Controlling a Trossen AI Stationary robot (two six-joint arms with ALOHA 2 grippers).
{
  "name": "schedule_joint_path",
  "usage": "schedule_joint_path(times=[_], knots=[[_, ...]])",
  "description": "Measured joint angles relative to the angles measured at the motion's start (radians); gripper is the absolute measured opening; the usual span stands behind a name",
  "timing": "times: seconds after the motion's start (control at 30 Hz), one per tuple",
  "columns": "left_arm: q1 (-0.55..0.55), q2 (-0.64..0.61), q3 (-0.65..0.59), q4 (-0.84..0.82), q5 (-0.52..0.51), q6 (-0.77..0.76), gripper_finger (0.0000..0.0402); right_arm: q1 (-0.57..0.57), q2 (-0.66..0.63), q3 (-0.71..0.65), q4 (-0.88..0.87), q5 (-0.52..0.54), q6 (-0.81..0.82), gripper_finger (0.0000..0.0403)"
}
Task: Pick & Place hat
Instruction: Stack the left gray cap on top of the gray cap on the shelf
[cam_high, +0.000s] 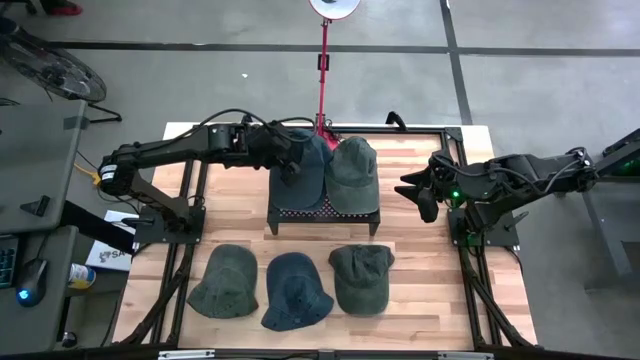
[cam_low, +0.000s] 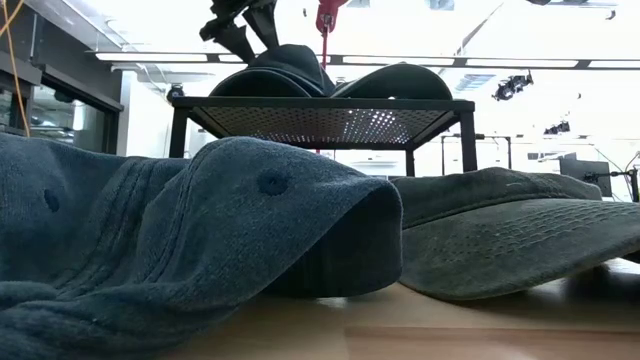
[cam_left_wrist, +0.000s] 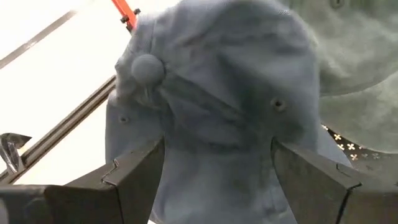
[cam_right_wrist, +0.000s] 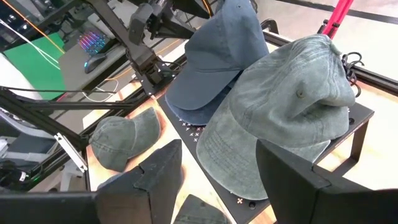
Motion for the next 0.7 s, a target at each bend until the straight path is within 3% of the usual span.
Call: schedule_joint_path(times=[0.4,0.57,0.7], knots=[[0.0,0.0,0.11,-0.01,0.039,0.05,0.0289,0.0,0.0,0.0,0.0,-0.112,-0.014,0.02],[-0.018,0.0,0.129,-0.016,0.042,0.015,0.0289,0.002,0.004,0.0,-0.002,-0.179,0.061,0.02],[-0.052,0.0,0.149,-0.027,0.019,0.012,0.0289,0.041,0.043,0.0,-0.012,-0.166,0.145,0.02]])
